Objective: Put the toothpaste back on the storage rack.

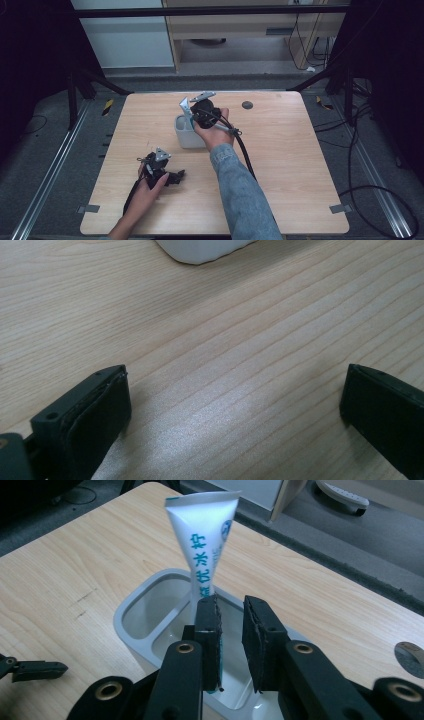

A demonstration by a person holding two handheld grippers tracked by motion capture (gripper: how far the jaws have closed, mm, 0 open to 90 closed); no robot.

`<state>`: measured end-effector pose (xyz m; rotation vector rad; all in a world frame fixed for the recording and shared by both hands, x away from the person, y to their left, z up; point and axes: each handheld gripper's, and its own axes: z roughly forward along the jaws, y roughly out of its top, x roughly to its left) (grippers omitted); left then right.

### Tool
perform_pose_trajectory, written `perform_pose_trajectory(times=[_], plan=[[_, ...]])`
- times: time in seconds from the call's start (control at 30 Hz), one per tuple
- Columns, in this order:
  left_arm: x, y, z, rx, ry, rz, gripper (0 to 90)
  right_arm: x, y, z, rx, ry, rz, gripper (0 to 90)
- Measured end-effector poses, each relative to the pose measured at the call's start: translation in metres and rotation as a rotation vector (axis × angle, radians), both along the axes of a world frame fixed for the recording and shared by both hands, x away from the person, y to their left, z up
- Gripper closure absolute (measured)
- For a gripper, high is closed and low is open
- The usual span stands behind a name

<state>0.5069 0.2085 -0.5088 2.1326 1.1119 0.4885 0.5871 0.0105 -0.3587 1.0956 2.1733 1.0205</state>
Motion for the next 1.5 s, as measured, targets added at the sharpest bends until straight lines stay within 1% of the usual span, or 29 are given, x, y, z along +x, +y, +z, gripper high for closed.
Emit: perform_pose_trajectory(times=[0.07,0.2,0.3,0.43,0.57,0.63,0.7,0.73,0.8,0.9,0.97,1.03,1.1,1.13,1.2,1.27,1.33,1.4,1.47,1.5], plan=[[-0.001,0.000,0.000,0.001,-0.001,-0.003,0.0,0.001,-0.002,0.001,-0.002,-0.003,-0.002,76.6],[-0.002,0.001,0.000,0.000,-0.001,-0.011,0.0,0.003,-0.007,0.003,-0.009,-0.002,0.000,71.2],[-0.002,0.001,0.000,-0.001,-0.001,-0.011,0.0,0.003,-0.014,0.006,-0.008,-0.003,-0.002,63.5],[-0.002,0.001,0.000,-0.002,-0.001,-0.010,0.0,0.000,-0.024,0.011,0.009,-0.003,-0.013,51.7],[-0.002,0.001,0.000,-0.001,-0.001,-0.010,0.0,-0.003,-0.032,0.015,0.025,-0.007,-0.027,43.3],[-0.002,0.001,0.000,-0.001,-0.001,-0.011,0.0,-0.006,-0.036,0.017,0.036,-0.009,-0.037,36.3],[-0.002,0.001,0.000,0.000,-0.001,-0.014,0.0,-0.008,-0.038,0.018,0.020,-0.018,-0.034,30.4],[-0.002,0.001,0.000,0.000,0.000,-0.015,0.0,-0.008,-0.039,0.019,0.021,-0.018,-0.031,27.3],[-0.002,0.001,0.000,0.000,0.000,-0.014,0.0,-0.009,-0.040,0.020,0.035,-0.006,-0.020,25.2],[-0.002,0.001,0.000,0.000,-0.001,-0.015,0.0,-0.011,-0.043,0.021,0.047,-0.008,-0.011,19.9],[-0.002,0.000,0.000,0.000,-0.001,-0.015,0.0,-0.013,-0.044,0.021,0.053,-0.007,-0.002,17.4],[-0.001,0.000,0.000,0.001,-0.001,-0.014,0.0,-0.014,-0.050,0.020,0.070,-0.013,0.007,14.0],[-0.001,0.000,0.000,0.001,-0.001,-0.014,0.0,-0.015,-0.054,0.018,0.054,-0.024,0.012,13.0],[-0.001,0.000,0.000,0.001,-0.001,-0.014,0.0,-0.015,-0.054,0.018,0.054,-0.024,0.012,13.0],[-0.001,0.000,0.000,0.000,-0.002,-0.014,0.0,-0.017,-0.058,0.016,0.039,-0.032,0.005,12.3],[-0.001,0.000,0.000,0.000,-0.002,-0.015,0.0,-0.019,-0.063,0.014,0.037,-0.031,-0.010,10.9],[-0.002,0.000,0.000,-0.001,-0.002,-0.017,0.0,-0.021,-0.069,0.013,0.049,-0.050,-0.024,11.0],[-0.002,0.000,0.000,-0.002,-0.001,-0.018,0.0,-0.024,-0.076,0.013,0.063,-0.055,-0.050,10.8],[-0.002,0.000,0.000,-0.002,-0.002,-0.018,0.0,-0.026,-0.082,0.015,0.046,-0.053,-0.062,10.4],[-0.002,0.000,0.000,-0.002,-0.002,-0.019,0.0,-0.026,-0.082,0.015,0.046,-0.053,-0.062,10.4]])
